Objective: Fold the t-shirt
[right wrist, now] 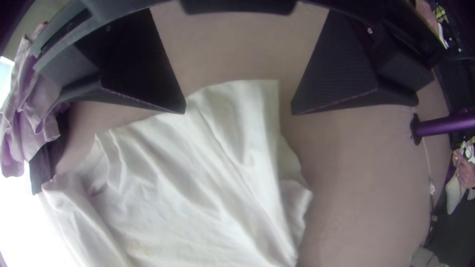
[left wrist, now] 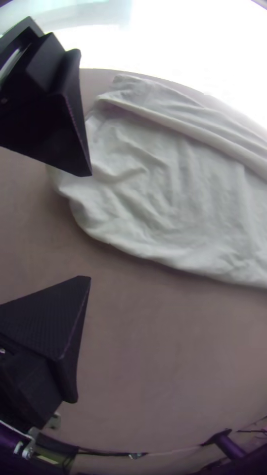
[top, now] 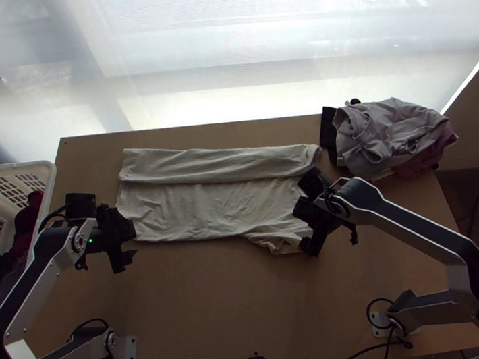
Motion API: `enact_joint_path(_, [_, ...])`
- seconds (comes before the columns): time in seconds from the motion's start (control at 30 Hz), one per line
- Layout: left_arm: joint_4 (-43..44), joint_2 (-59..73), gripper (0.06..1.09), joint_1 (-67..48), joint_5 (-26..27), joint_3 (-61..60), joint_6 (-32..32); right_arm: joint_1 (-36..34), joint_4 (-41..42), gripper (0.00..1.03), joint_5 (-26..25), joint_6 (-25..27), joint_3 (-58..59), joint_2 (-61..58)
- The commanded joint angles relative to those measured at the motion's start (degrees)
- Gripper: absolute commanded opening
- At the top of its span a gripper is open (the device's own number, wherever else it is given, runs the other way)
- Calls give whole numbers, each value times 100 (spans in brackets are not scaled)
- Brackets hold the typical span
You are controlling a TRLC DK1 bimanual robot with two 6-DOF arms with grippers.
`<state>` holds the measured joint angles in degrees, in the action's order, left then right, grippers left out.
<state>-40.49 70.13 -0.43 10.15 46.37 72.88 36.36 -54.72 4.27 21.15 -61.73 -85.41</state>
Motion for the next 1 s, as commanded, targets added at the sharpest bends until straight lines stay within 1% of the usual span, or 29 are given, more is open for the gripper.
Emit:
enact_joint_path(0.0, [147, -720, 103, -133, -259, -840, 473, 653, -259, 99, -146, -207, 232, 411])
enact_joint_path(0.13, [235, -1107, 103, -283, -251, -1165, 411, 820, -311, 99, -146, -322, 320, 446])
enact_joint_path(0.3, [1465, -975, 103, -274, -426, -1710, 446, 811, -100, 98, -172, -313, 505, 367])
enact_joint_path(0.5, [2036, -544, 103, -1, -576, -1657, 508, 882, 58, 97, -225, -330, 768, 411])
enact_joint_path(0.67, [2300, -254, 103, 113, -567, -1429, 473, 873, 216, 96, -269, -339, 900, 420])
enact_joint_path(0.73, [2318, -78, 103, 157, -567, -1253, 402, 873, 269, 93, -278, -339, 926, 411])
enact_joint_path(0.8, [2318, 98, 103, 210, -567, -1095, 323, 873, 330, 93, -295, -339, 970, 411])
enact_joint_path(0.9, [2326, 247, 99, 210, -567, -1007, 253, 873, 401, 92, -313, -339, 1023, 411])
enact_joint_path(0.93, [2326, 256, 96, 201, -567, -989, 235, 873, 418, 92, -313, -339, 1032, 402])
enact_joint_path(0.97, [2326, 265, 94, 183, -567, -972, 226, 873, 427, 88, -313, -339, 1032, 402])
